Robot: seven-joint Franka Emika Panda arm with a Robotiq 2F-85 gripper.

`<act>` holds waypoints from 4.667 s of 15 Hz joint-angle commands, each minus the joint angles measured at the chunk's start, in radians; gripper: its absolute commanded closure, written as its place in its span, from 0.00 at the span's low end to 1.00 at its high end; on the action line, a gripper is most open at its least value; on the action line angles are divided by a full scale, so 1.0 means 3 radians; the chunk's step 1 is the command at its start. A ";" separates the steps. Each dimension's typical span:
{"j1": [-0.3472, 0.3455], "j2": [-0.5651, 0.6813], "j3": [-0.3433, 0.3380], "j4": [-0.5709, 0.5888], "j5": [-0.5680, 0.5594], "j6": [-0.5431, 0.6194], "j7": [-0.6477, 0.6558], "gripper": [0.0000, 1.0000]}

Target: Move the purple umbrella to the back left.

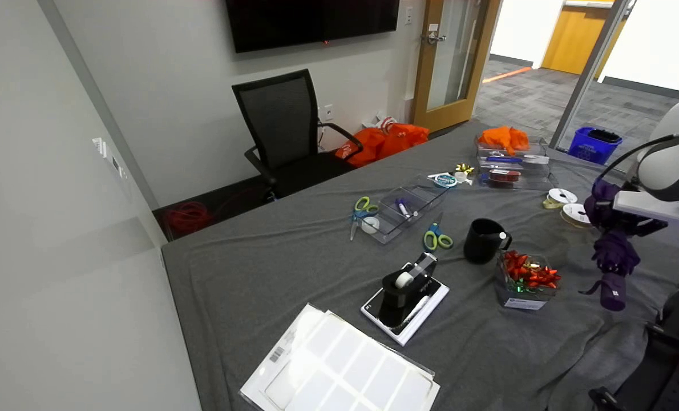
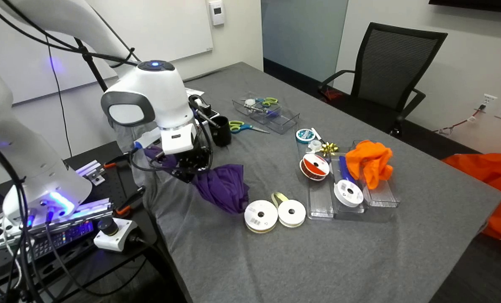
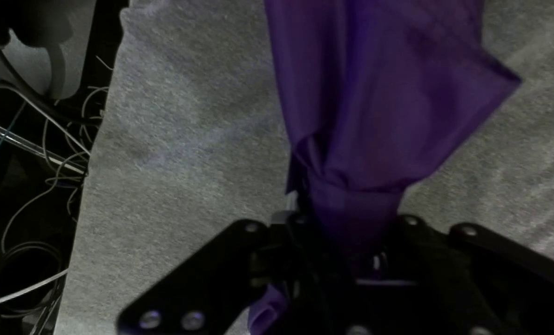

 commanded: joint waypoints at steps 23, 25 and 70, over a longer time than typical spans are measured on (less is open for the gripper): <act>-0.0398 -0.0843 0.1385 0.0762 0.0062 -0.1031 -0.0208 0.93; -0.0378 -0.0815 0.1516 0.0909 -0.0133 -0.1206 0.0209 0.93; 0.0587 0.2150 0.2073 0.4550 0.0095 -0.1719 -0.0553 0.93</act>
